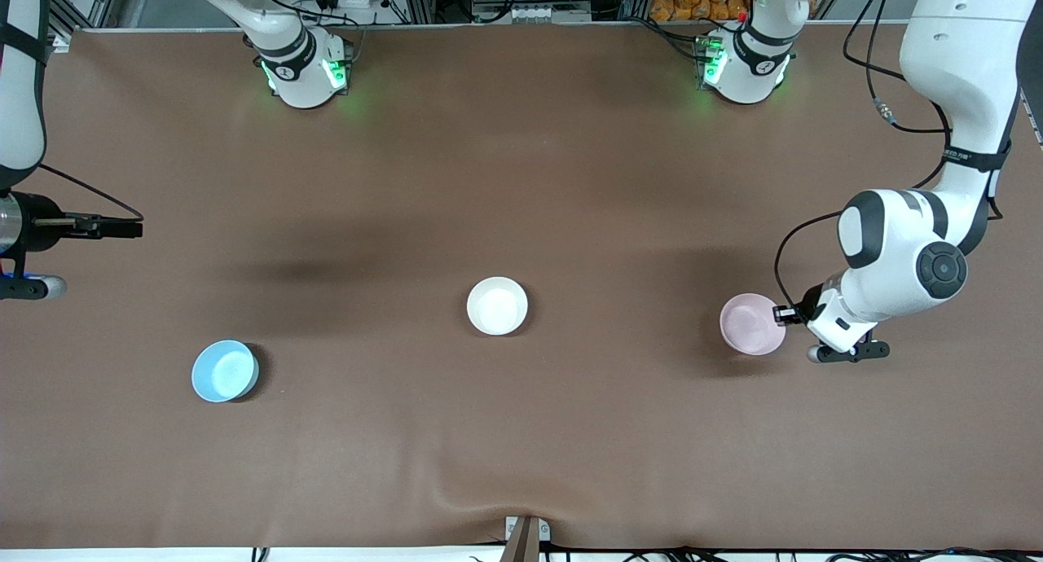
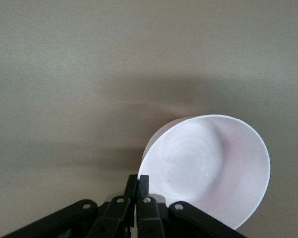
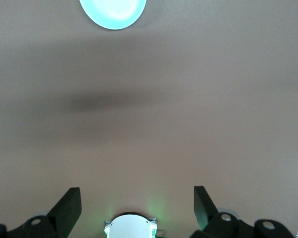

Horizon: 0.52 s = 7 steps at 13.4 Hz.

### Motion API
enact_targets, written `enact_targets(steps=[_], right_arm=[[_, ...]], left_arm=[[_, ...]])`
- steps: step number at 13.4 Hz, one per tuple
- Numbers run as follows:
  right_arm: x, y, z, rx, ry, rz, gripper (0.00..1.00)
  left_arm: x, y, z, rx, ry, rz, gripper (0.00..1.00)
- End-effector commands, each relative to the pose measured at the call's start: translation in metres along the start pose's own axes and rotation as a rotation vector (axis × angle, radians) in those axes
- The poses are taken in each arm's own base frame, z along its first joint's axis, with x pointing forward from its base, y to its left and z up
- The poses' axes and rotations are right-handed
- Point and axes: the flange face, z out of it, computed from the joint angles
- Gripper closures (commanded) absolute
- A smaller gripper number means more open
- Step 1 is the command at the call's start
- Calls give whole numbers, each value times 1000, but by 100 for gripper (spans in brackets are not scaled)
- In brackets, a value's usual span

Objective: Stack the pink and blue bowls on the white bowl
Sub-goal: 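Carry the pink bowl with the left gripper onto the white bowl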

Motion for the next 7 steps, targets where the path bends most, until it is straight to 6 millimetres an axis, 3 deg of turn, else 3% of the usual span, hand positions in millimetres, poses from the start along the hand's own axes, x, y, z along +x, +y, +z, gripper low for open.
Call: enact_targets(steps=[1,7], right_arm=[[3,-2,-1,6,-7,-1,0],[3,-3,0,6,-13,-1,0]], left_arm=[[-6,28,-24,-26,-6,-12,100],[-14,88,-37,-62,-8,-63,100]])
